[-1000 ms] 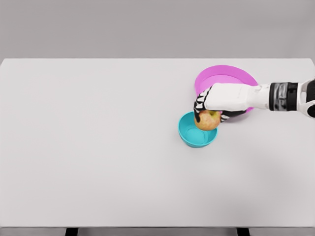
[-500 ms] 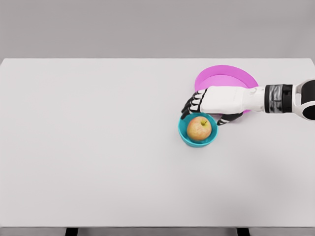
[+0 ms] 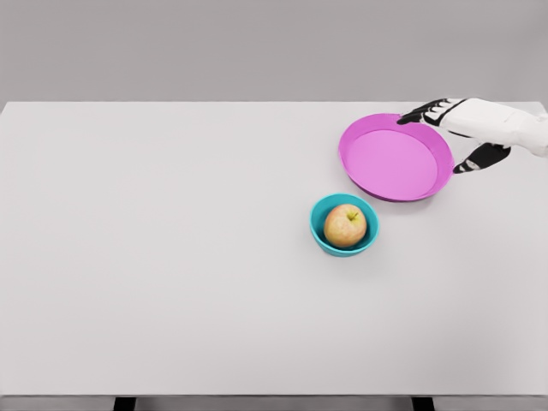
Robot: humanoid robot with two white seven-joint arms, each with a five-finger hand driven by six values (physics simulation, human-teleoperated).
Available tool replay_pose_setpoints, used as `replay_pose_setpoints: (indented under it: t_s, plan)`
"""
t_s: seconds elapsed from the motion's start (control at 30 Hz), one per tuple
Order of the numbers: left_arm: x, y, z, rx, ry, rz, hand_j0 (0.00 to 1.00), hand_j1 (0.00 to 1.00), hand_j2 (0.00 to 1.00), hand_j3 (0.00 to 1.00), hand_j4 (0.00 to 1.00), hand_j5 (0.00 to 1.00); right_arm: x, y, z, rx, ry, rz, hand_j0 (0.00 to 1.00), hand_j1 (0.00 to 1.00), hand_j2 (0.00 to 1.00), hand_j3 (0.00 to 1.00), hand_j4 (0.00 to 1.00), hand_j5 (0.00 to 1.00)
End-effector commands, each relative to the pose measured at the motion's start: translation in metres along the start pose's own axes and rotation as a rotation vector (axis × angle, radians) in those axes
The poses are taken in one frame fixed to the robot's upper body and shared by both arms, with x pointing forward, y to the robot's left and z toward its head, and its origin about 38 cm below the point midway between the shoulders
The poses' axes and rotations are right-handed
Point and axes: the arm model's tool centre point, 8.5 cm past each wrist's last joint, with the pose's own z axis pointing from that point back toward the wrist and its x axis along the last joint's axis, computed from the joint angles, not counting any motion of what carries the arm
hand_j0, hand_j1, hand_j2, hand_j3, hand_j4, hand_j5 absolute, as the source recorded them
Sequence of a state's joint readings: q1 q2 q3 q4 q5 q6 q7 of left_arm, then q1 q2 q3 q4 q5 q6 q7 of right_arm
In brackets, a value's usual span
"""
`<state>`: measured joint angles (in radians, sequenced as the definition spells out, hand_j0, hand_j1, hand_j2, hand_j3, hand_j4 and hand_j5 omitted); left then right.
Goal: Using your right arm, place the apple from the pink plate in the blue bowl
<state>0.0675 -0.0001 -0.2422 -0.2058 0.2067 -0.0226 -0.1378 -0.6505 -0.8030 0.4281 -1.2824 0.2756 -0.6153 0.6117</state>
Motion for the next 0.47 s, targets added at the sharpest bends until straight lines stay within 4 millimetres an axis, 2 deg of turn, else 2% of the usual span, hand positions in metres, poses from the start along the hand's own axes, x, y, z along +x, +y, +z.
replay_pose_setpoints:
  t_s: [0.0,0.27,0.43]
  plan:
    - [-0.001,0.000,0.000,0.000,0.001,0.001,1.00,1.00,1.00,1.00,1.00,1.00,-0.019,-0.018,0.023,-0.090,0.064,-0.030,1.00,1.00,1.00,1.00,1.00,1.00]
    - [-0.001,0.000,0.000,0.000,0.001,0.001,1.00,1.00,1.00,1.00,1.00,1.00,-0.020,-0.002,0.028,-0.083,0.073,-0.056,1.00,1.00,1.00,1.00,1.00,1.00]
    - [0.000,0.000,0.000,-0.001,-0.002,0.003,1.00,1.00,1.00,1.00,1.00,1.00,-0.021,-0.003,0.031,-0.091,0.079,-0.058,1.00,1.00,1.00,1.00,1.00,1.00]
